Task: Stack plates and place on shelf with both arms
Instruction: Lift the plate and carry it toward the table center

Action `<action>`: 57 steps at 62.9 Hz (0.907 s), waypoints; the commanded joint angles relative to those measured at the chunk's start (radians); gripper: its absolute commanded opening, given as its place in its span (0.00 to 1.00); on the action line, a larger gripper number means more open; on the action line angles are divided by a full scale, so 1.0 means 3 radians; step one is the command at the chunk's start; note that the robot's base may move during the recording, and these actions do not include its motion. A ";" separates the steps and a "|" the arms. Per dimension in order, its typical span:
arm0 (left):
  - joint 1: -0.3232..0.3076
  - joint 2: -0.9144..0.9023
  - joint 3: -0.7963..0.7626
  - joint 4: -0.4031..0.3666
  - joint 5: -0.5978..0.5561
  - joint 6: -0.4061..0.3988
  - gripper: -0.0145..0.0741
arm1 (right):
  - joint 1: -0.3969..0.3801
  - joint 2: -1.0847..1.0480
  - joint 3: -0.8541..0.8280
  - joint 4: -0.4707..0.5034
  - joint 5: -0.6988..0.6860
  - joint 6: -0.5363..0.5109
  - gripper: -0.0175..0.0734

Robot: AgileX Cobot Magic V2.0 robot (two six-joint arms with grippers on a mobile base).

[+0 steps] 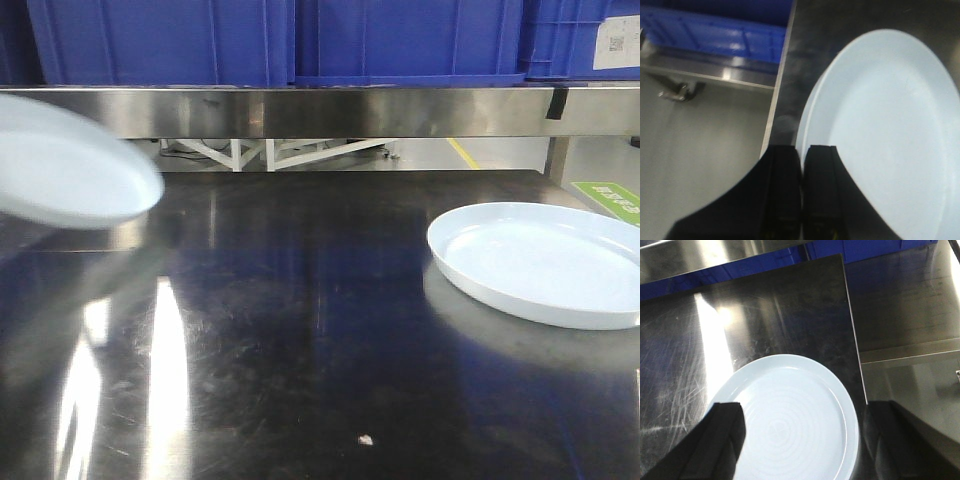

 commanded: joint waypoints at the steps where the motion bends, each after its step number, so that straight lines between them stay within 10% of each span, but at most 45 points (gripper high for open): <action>1: -0.0222 -0.0149 -0.0155 -0.0125 -0.0159 0.0019 0.27 | 0.0001 -0.0055 -0.0132 0.0052 -0.0233 -0.0027 0.85; 28: -0.1134 0.0086 -0.0155 -0.0347 -0.0406 0.0019 0.27 | 0.0001 0.0007 -0.0132 0.0052 -0.0230 -0.0027 0.85; 57: -0.1325 0.0470 -0.0155 -0.0447 -0.0502 0.0019 0.29 | 0.0001 0.0007 -0.0132 0.0052 -0.0233 -0.0027 0.85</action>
